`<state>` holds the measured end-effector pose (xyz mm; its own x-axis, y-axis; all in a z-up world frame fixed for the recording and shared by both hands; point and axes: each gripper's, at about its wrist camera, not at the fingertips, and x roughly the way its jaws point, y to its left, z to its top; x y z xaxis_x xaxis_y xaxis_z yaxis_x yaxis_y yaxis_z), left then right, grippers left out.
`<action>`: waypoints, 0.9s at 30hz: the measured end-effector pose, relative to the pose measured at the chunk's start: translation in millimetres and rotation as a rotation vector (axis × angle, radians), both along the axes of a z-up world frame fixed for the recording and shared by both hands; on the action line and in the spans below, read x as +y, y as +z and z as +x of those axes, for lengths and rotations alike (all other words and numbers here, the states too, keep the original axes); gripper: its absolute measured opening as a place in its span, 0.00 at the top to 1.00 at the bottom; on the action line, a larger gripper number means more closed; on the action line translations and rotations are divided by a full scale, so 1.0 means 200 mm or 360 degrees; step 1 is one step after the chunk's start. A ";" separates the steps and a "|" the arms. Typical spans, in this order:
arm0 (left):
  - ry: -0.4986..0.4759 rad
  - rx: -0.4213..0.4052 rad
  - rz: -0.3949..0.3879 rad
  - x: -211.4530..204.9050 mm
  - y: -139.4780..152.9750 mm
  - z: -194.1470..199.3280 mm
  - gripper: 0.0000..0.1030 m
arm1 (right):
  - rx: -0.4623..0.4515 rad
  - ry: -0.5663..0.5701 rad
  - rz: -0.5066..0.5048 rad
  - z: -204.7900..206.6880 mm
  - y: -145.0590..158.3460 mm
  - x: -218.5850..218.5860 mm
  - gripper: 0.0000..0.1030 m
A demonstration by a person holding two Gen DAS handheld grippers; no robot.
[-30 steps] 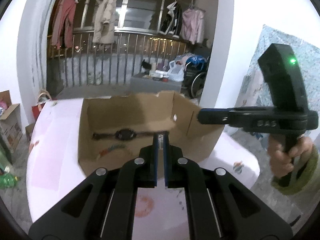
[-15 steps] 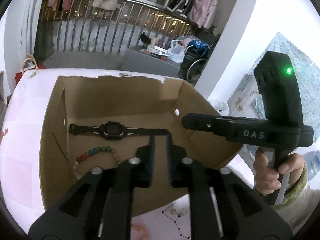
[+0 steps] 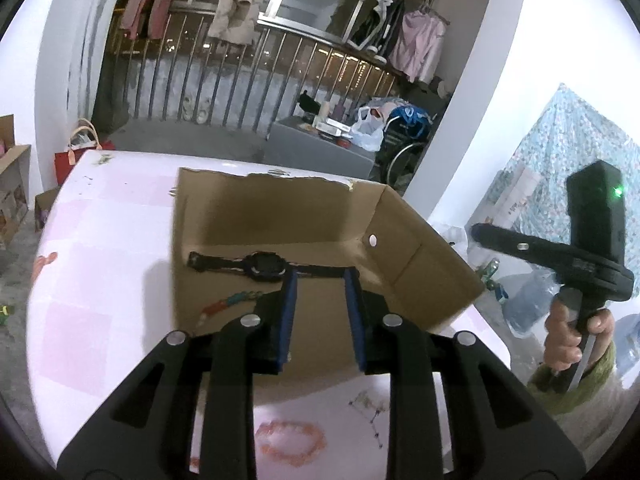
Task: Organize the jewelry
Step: 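Carry the charm into the box and open the right gripper, then withdraw the right gripper from the box to the gold chain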
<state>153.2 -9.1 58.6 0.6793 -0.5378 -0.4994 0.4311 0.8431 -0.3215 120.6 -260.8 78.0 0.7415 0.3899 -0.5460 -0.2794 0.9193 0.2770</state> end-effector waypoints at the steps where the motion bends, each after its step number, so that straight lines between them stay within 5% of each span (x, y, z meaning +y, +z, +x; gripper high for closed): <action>1: 0.0002 -0.0013 0.0010 0.02 0.00 -0.03 0.73 | -0.0028 0.0011 -0.0011 -0.05 0.01 0.00 0.51; 8: -0.0101 0.0014 0.0060 0.05 -0.08 -0.25 0.69 | 0.0004 0.0097 -0.0050 -0.29 -0.09 0.03 0.51; 16: -0.0269 0.0064 0.0296 -0.15 -0.25 -0.36 0.69 | 0.0296 0.0147 -0.0066 -0.26 -0.42 0.10 0.57; 27: -0.0362 0.0139 0.0400 -0.31 -0.40 -0.30 0.74 | 0.0319 0.0324 -0.0487 -0.18 -0.65 0.32 0.66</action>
